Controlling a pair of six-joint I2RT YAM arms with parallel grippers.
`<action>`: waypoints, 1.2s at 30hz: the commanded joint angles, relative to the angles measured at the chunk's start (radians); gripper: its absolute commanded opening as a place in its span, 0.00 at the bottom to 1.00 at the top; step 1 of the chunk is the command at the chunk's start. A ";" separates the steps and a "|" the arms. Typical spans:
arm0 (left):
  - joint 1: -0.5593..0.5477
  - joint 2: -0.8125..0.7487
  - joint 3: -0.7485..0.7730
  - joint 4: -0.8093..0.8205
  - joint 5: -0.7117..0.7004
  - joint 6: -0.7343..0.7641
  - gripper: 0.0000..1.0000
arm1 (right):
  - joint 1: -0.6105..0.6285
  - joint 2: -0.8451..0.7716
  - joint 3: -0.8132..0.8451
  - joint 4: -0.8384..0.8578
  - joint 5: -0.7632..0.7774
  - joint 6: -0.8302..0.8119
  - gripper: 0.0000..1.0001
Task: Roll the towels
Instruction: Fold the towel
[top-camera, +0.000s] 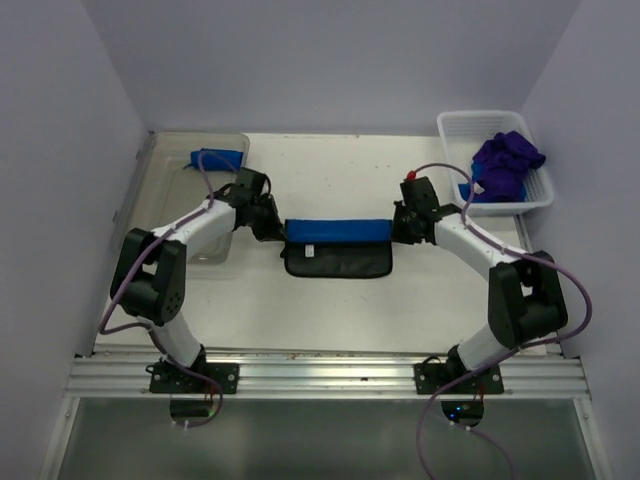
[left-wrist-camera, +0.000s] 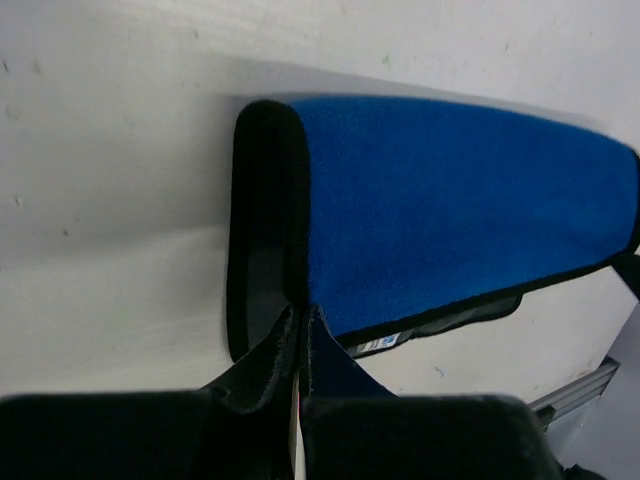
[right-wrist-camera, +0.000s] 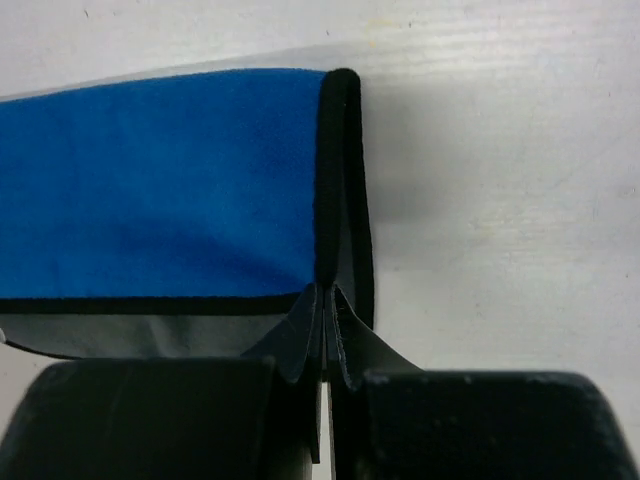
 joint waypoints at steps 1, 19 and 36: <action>-0.042 -0.099 -0.115 0.081 -0.007 0.010 0.00 | -0.010 -0.092 -0.092 0.058 -0.014 0.023 0.00; -0.075 -0.140 -0.304 0.180 -0.033 -0.033 0.00 | 0.013 -0.178 -0.291 0.110 -0.054 0.043 0.00; -0.076 -0.206 -0.350 0.168 -0.067 -0.049 0.00 | 0.059 -0.290 -0.394 0.119 -0.021 0.057 0.00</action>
